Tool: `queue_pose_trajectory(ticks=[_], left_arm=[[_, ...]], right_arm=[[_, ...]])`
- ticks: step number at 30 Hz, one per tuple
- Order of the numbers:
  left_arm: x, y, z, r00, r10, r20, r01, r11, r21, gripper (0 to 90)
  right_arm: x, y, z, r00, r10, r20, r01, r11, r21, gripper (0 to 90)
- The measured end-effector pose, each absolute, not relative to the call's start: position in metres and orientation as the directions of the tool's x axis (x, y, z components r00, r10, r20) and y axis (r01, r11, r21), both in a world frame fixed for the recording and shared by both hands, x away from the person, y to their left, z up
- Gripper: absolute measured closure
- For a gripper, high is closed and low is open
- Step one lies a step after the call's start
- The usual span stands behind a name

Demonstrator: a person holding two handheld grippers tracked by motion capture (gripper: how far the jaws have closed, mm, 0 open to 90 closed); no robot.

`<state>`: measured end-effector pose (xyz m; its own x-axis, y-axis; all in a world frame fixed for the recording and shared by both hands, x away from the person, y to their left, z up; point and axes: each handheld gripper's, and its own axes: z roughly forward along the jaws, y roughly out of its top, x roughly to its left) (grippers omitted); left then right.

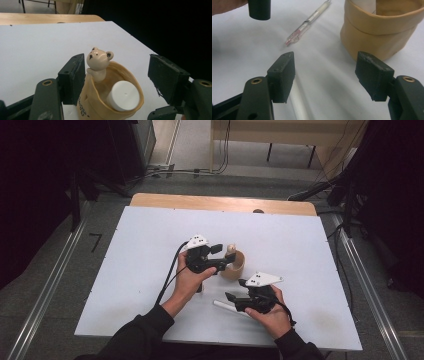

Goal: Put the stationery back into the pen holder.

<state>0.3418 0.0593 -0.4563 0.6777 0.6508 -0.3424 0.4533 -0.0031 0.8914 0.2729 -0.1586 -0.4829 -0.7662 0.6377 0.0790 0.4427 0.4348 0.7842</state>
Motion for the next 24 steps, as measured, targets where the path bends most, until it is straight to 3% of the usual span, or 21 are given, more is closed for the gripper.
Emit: queue_pose_trajectory(ticks=[11, 24], left_arm=[[0.334, 0.065, -0.453, 0.66, 0.679, -0.322, 0.431, 0.009, 0.902, 16.9], [0.326, 0.081, -0.456, 0.64, 0.69, -0.338, 0.47, -0.004, 0.883, 16.2]], right_arm=[[0.269, -0.155, -0.485, -0.787, 0.613, 0.07, 0.421, 0.452, 0.786, 31.0], [0.264, -0.151, -0.489, -0.81, 0.585, 0.05, 0.398, 0.484, 0.779, 32.7]])
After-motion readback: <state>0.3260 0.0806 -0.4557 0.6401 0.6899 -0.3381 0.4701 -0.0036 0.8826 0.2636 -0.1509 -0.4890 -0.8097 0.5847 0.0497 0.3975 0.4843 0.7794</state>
